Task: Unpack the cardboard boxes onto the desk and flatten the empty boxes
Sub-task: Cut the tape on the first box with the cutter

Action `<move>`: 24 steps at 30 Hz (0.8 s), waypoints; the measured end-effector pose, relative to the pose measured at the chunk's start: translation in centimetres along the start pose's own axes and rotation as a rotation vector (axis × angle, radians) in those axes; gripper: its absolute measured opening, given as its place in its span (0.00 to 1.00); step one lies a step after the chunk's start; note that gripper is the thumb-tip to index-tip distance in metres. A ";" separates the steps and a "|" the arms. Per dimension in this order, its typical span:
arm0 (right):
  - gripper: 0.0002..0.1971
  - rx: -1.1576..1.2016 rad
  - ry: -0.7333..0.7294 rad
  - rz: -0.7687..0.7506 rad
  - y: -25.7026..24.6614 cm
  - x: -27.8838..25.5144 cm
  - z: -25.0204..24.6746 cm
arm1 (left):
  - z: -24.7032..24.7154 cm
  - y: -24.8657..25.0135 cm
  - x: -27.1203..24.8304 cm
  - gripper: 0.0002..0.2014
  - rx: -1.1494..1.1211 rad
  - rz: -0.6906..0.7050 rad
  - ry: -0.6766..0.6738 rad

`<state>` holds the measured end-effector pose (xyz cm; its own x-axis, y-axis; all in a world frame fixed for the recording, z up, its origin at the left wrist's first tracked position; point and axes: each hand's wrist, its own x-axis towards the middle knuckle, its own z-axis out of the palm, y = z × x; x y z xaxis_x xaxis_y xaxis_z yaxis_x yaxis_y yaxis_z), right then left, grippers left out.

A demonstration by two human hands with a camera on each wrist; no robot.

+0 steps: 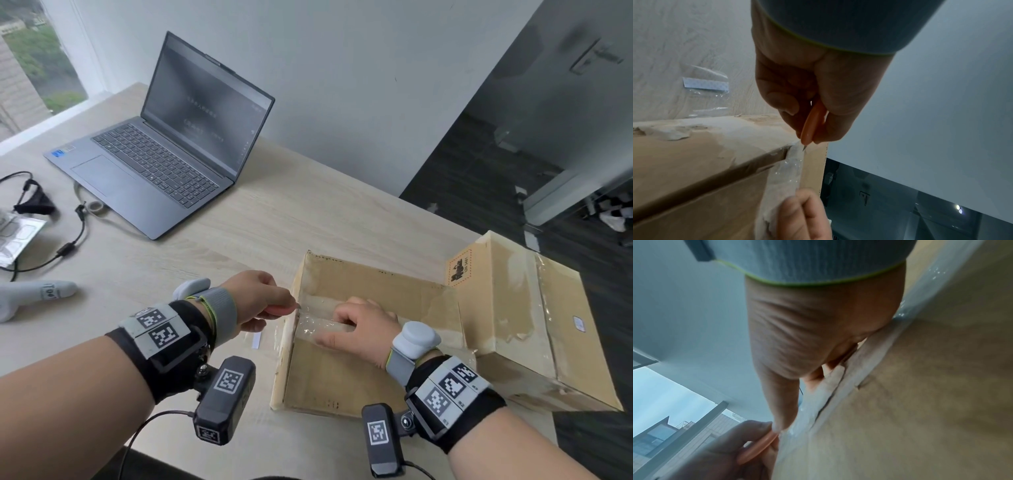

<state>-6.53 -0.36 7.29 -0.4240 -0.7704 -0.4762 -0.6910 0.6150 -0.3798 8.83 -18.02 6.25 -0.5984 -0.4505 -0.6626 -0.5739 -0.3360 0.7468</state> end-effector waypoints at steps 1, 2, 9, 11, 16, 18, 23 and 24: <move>0.24 0.038 0.044 -0.001 0.1 0.0 0.2 | -0.1 -0.2 0.0 0.18 -0.001 0.010 0.013; 0.21 0.092 0.092 0.001 0.2 0.1 0.3 | -0.3 -0.3 0.0 0.18 -0.005 0.019 0.027; 0.20 -0.124 0.208 -0.090 0.4 1.0 -0.6 | -1.8 -1.3 -0.1 0.15 -0.119 -0.005 0.068; 0.31 -0.253 0.132 -0.087 -0.2 1.5 -1.3 | -1.7 -1.6 -0.2 0.16 -0.151 -0.004 0.071; 0.47 -0.482 0.003 -0.092 -1.3 3.1 -2.5 | -1.2 -2.0 -0.2 0.18 -0.212 0.001 0.093; 0.49 -0.537 -0.028 -0.101 -1.9 3.6 -2.7 | -1.0 -2.0 -0.2 0.17 -0.222 0.005 0.092; 0.46 -0.609 -0.090 -0.096 -3.3 3.5 -2.0 | -0.3 -1.7 0.2 0.16 -0.249 0.029 0.133; 0.47 -0.613 -0.087 -0.087 -3.6 3.3 -1.4 | -0.2 -1.6 0.2 0.16 -0.257 0.034 0.144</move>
<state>-6.25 -5.34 8.20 -0.3201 -0.7810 -0.5363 -0.9420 0.3228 0.0920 9.73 -17.75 4.93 -0.5185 -0.5720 -0.6356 -0.3833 -0.5090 0.7707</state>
